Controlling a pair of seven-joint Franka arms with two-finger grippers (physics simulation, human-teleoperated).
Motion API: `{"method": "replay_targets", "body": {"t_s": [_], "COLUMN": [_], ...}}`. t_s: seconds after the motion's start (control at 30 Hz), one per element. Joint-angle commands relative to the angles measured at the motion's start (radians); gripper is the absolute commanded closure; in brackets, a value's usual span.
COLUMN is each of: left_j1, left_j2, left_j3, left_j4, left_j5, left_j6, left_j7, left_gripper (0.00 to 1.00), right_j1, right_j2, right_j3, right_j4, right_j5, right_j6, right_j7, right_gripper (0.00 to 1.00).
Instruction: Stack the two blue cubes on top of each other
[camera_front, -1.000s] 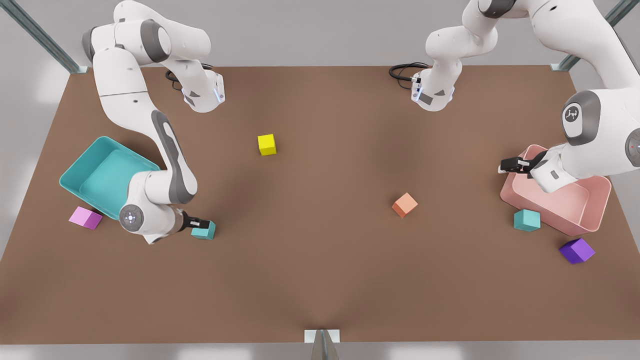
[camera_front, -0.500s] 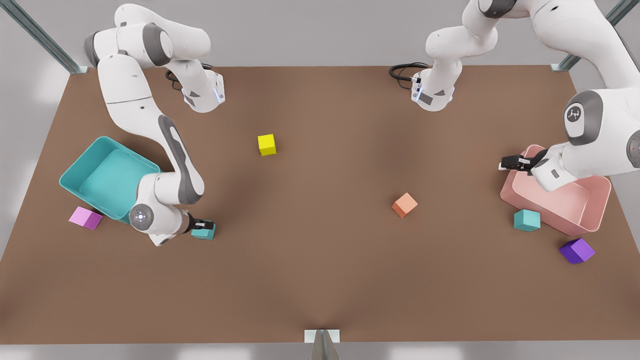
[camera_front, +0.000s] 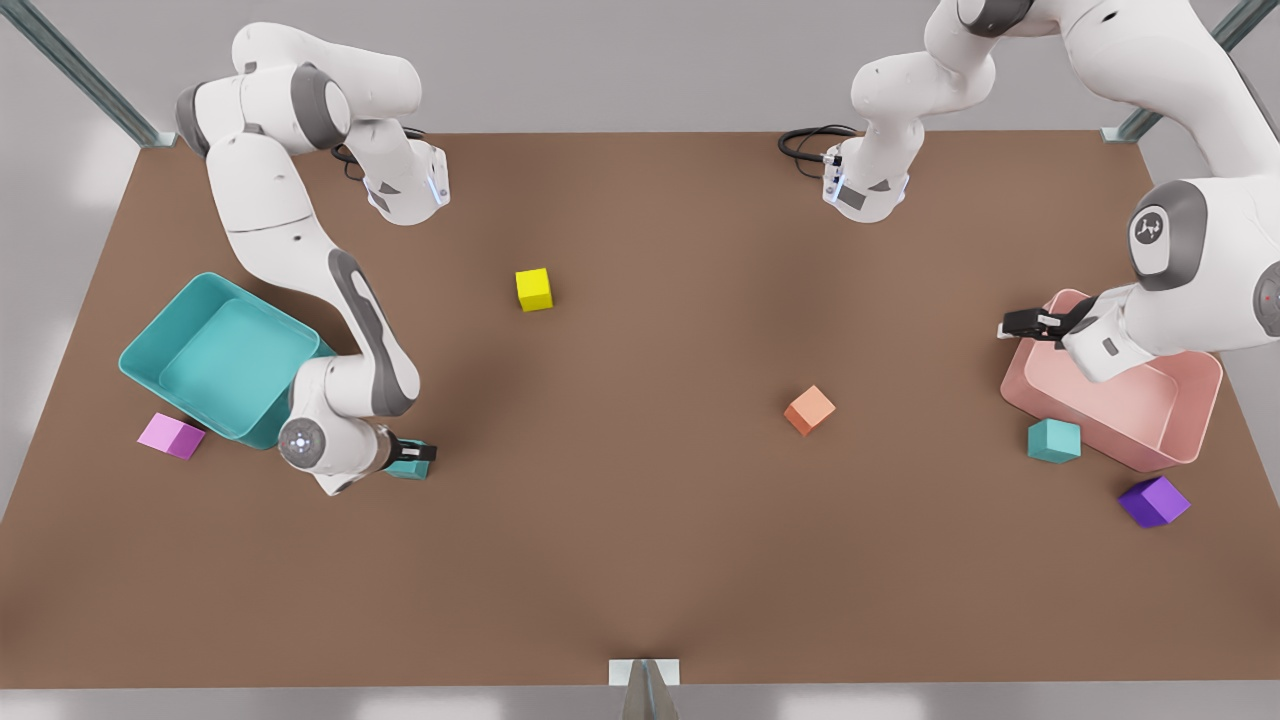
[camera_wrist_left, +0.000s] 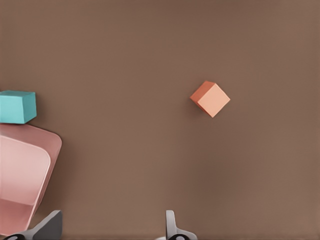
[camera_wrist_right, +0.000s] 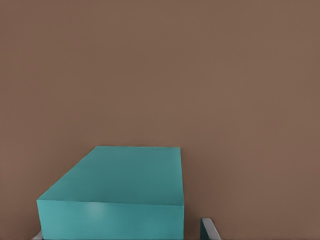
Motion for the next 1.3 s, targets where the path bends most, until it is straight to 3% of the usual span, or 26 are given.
{"method": "replay_targets", "body": {"t_s": [0.0,0.17,0.27,0.33,0.4,0.5,0.63,0.73,0.77,0.8,0.83,0.9,0.93,0.97,1.1,1.27], "left_j1": [-0.001,0.0,0.0,0.0,0.0,-0.003,-0.007,-0.003,-0.013,-0.11,-0.136,-0.124,-0.112,-0.104,-0.067,-0.029], "left_j2": [-0.002,-0.004,-0.005,-0.004,-0.005,-0.007,-0.002,0.003,0.03,0.045,0.091,0.187,0.225,0.266,0.363,0.437], "left_j3": [-0.001,-0.003,-0.003,-0.003,-0.001,-0.004,-0.004,-0.003,0.02,0.153,0.216,0.226,0.226,0.226,0.241,0.267], "left_j4": [0.0,0.011,0.011,0.011,0.013,0.014,0.014,0.013,0.013,0.013,0.011,0.011,0.013,0.011,0.022,0.05], "left_j5": [0.001,0.026,0.027,0.029,0.027,0.027,0.024,0.03,0.032,0.04,0.038,0.037,0.03,0.027,0.017,-0.06], "left_j6": [-0.006,-0.01,-0.012,-0.012,-0.012,-0.012,-0.018,-0.012,0.003,0.078,0.163,0.341,0.4,0.454,0.608,0.609], "left_j7": [0.003,0.005,0.005,0.003,0.003,0.002,-0.004,-0.003,0.002,0.015,0.184,0.41,0.483,0.6,0.712,0.827], "left_gripper": [0.0,0.0,0.0,0.0,0.0,0.0,0.0,0.0,0.0,0.0,0.0,0.0,0.0,0.0,0.0,0.0], "right_j1": [0.0,0.002,0.003,0.003,0.014,0.224,0.462,0.578,0.61,0.633,0.64,0.647,0.647,0.652,0.653,0.623], "right_j2": [0.001,0.019,-0.001,-0.028,-0.042,-0.004,0.231,0.375,0.395,0.41,0.424,0.436,0.443,0.443,0.441,0.36], "right_j3": [0.0,0.0,0.003,0.014,0.08,0.115,0.114,0.101,0.075,0.063,0.063,0.063,0.063,0.051,0.048,0.064], "right_j4": [0.0,0.01,0.03,0.04,0.089,0.217,0.576,0.75,0.764,0.764,0.764,0.767,0.774,0.774,0.78,0.787], "right_j5": [0.004,0.007,0.009,0.012,0.05,0.053,0.035,0.024,0.015,0.013,0.013,0.013,0.013,0.013,0.012,0.033], "right_j6": [0.005,0.01,-0.003,-0.006,-0.019,-0.018,-0.021,-0.007,-0.001,0.011,0.016,0.017,0.017,0.017,0.014,-0.039], "right_j7": [-0.012,-0.012,-0.009,-0.011,0.024,0.527,0.999,1.193,1.195,1.195,1.195,1.195,1.195,1.194,1.192,1.195], "right_gripper": [0.03,0.22,0.41,0.45,0.45,0.44,0.43,0.43,0.43,0.42,0.42,0.42,0.39,0.0,0.0,0.0]}}
